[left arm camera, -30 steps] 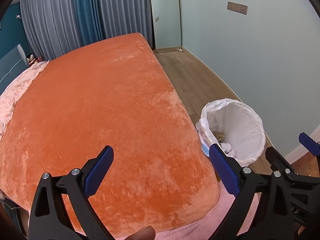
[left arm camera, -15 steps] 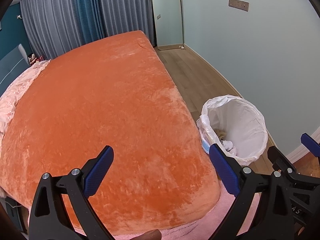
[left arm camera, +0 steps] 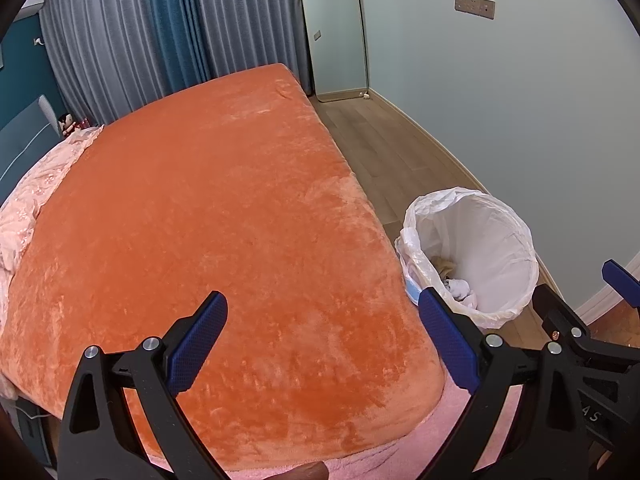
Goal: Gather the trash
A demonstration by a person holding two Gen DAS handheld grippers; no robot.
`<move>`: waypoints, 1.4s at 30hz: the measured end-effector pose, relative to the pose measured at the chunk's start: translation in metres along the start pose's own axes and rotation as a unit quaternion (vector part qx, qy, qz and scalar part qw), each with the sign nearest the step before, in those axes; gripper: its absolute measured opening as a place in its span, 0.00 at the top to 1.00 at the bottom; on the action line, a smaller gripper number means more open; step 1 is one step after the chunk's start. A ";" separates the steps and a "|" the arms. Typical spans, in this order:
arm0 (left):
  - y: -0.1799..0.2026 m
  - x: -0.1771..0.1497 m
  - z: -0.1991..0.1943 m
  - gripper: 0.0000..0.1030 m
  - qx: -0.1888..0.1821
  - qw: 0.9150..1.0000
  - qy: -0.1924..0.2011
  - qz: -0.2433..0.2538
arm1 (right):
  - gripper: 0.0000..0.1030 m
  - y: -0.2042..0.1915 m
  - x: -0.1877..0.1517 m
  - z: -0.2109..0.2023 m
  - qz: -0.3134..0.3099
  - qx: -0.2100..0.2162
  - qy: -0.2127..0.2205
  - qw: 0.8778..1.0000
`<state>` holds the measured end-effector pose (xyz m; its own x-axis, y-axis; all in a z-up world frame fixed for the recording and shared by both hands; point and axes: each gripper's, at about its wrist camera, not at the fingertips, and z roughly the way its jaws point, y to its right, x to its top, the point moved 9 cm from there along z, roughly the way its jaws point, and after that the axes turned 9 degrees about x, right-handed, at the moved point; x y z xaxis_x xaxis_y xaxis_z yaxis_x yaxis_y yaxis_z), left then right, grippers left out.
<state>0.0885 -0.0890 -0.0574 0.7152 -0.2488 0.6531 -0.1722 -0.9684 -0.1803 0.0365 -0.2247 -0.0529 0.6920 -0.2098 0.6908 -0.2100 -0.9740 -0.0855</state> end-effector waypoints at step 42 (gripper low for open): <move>0.003 -0.005 -0.001 0.11 0.005 1.000 -0.002 0.007 | 0.06 0.011 -0.002 0.001 0.002 -0.006 -0.002 1.000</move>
<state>0.0841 -0.0909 -0.0606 0.7156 -0.2622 0.6474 -0.1755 -0.9646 -0.1967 0.0340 -0.2349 -0.0560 0.6941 -0.2139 0.6873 -0.2214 -0.9720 -0.0789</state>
